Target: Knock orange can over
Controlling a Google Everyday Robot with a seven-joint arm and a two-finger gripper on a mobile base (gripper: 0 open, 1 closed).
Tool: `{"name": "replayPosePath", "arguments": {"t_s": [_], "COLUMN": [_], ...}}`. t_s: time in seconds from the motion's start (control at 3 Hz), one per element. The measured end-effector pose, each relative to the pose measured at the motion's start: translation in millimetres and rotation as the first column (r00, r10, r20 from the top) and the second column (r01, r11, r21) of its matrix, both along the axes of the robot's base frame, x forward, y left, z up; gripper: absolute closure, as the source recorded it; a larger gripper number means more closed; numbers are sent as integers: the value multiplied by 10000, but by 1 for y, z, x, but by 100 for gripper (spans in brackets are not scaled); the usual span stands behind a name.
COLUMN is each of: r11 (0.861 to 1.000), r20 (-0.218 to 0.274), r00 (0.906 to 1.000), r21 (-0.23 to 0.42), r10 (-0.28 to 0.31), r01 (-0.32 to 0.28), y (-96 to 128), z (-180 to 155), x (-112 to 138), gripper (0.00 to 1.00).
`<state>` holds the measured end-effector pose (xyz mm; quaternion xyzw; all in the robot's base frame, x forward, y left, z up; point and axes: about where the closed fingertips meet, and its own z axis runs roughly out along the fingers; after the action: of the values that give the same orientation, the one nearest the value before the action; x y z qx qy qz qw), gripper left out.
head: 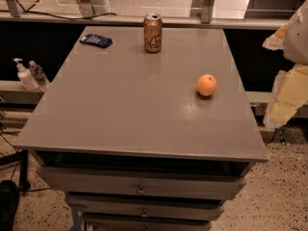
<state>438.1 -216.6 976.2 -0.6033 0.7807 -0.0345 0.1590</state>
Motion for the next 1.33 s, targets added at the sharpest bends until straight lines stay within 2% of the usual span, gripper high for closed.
{"name": "replayPosePath", "arguments": {"t_s": [0.33,0.67,1.0,1.33], "r11": [10000,9972,9829,9613], "r20": [2,323,881,1504], "r00": [10000,9989,9926,9799], "r21": [0,677,1712,2609], "r10": [0,-329,-837,-1311], "r01": [0,306,677,886], "y": [0,-2,-7,-9], "z": [0,-4,-13,-13], "x": [0,19,66,120], "gripper": [0,0,0,0]}}
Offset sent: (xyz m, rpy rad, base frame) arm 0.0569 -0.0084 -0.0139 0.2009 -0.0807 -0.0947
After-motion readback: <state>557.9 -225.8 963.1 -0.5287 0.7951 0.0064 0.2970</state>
